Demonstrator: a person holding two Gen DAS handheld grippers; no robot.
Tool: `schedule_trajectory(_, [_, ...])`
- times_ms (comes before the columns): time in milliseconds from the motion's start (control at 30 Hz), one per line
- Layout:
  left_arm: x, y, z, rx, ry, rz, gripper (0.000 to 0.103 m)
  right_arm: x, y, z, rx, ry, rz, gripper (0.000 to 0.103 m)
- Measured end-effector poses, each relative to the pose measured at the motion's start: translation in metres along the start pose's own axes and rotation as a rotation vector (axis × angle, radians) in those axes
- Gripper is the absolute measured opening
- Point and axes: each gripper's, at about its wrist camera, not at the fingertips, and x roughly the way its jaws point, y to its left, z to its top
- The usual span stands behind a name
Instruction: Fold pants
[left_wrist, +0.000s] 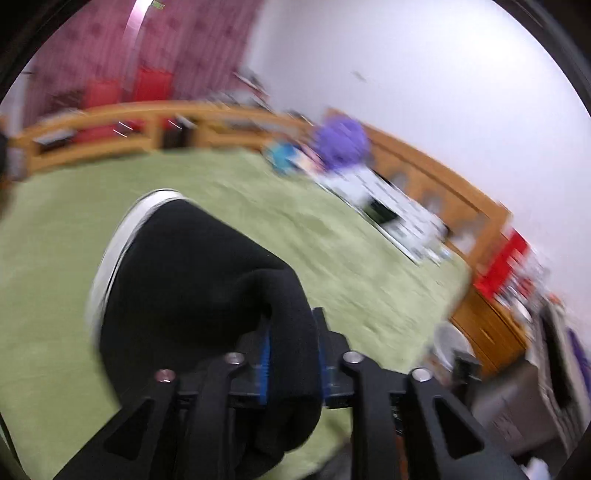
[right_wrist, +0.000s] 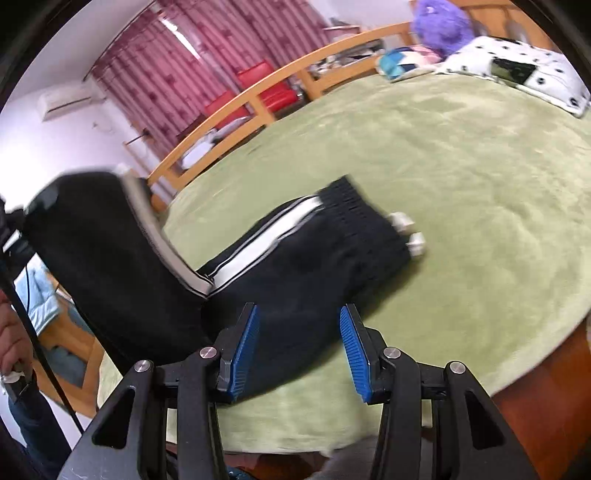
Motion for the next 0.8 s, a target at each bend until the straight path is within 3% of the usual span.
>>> schedule_trajectory(67, [0.008,-0.007,-0.004,-0.019,-0.002,-0.063,0.03,-0.001,-0.016,0.005,0.022,-0.004,-0.01,0.045])
schedule_trajectory(167, [0.005,0.005,-0.014,-0.005,-0.032,0.039,0.052,0.003,-0.032,0.01,0.048,0.004,-0.009,0.045])
schedule_trajectory(367, [-0.015,0.066,-0.044,-0.11,0.01,0.172,0.057,0.019,-0.045,0.011,0.062,0.024,0.03,0.046])
schedule_trajectory(433, [-0.02,0.09,-0.061,-0.158,0.035,0.214,0.057,0.022,-0.046,0.015,0.073,0.005,0.041,0.053])
schedule_trajectory(500, [-0.018,0.109,-0.079,-0.205,0.07,0.25,0.058,0.028,-0.047,0.022,0.08,-0.004,0.021,0.076])
schedule_trajectory(567, [-0.018,0.126,-0.098,-0.256,0.099,0.277,0.058,0.037,-0.049,0.027,0.072,-0.005,0.002,0.08])
schedule_trajectory(633, [-0.019,0.144,-0.122,-0.325,0.129,0.294,0.058,0.062,-0.051,0.034,0.074,0.07,-0.017,0.081])
schedule_trajectory(667, [-0.02,0.15,-0.13,-0.346,0.138,0.294,0.058,0.075,-0.051,0.035,0.08,0.126,-0.028,0.073])
schedule_trajectory(700, [-0.021,0.157,-0.14,-0.371,0.148,0.294,0.058,0.085,-0.048,0.035,0.083,0.165,-0.005,0.041])
schedule_trajectory(733, [-0.021,0.163,-0.146,-0.387,0.156,0.298,0.058,0.091,-0.04,0.036,0.074,0.193,0.016,0.032])
schedule_trajectory(800, [-0.022,0.173,-0.161,-0.422,0.171,0.302,0.058,0.081,-0.005,0.042,-0.051,0.139,0.021,0.016])
